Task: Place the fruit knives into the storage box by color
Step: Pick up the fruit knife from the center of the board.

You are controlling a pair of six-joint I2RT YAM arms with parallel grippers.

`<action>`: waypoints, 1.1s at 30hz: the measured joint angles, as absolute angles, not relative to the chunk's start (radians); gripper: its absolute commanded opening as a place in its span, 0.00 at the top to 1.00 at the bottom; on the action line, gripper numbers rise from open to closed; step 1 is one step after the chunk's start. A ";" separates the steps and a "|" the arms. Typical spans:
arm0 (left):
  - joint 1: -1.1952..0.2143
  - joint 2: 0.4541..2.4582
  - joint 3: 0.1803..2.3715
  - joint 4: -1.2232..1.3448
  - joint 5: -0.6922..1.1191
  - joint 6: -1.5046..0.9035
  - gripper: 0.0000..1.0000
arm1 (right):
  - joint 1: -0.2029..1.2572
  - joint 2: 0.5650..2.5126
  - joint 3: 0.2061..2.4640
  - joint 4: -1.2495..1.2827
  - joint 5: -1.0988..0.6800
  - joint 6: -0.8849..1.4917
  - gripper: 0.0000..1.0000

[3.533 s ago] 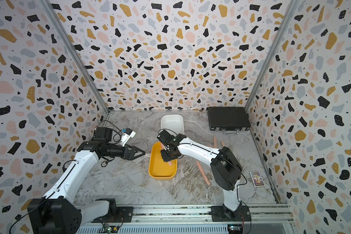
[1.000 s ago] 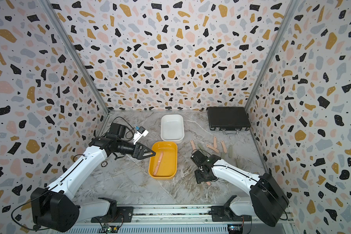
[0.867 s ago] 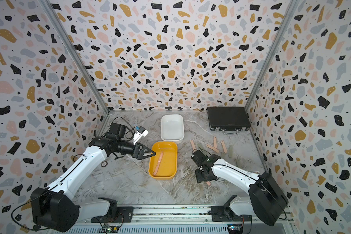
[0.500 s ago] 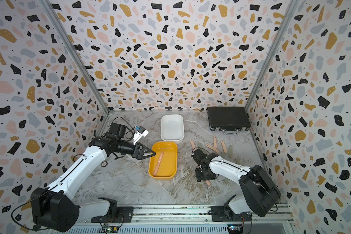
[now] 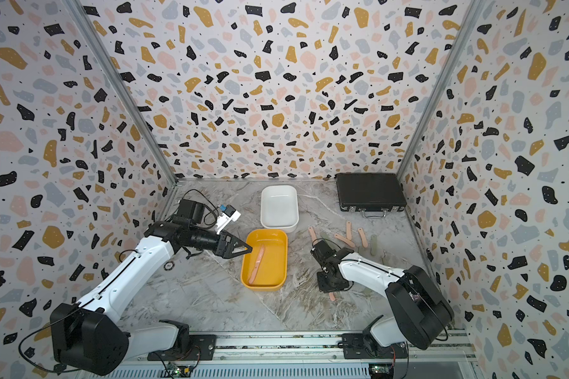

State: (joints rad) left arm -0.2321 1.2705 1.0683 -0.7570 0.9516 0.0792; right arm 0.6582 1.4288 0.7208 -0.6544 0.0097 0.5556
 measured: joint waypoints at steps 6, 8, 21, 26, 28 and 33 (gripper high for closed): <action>-0.232 1.271 1.068 -0.757 0.951 0.080 0.00 | 0.658 1.451 0.740 -0.662 0.002 0.546 0.78; -0.232 1.271 1.068 -0.757 0.951 0.082 0.00 | 0.658 1.468 0.756 -0.666 -0.001 0.540 0.78; -0.232 1.271 1.068 -0.758 0.940 0.091 0.00 | 0.658 1.638 0.929 -0.640 -0.029 0.508 0.76; -0.231 1.271 1.068 -0.757 0.935 0.093 0.00 | 0.658 1.644 0.936 -0.633 -0.034 0.505 0.67; -0.230 1.271 1.066 -0.758 0.933 0.093 0.00 | 0.658 1.644 0.936 -0.632 -0.034 0.505 0.65; -0.230 1.270 1.065 -0.757 0.933 0.094 0.00 | 0.659 1.642 0.936 -0.632 -0.031 0.506 0.64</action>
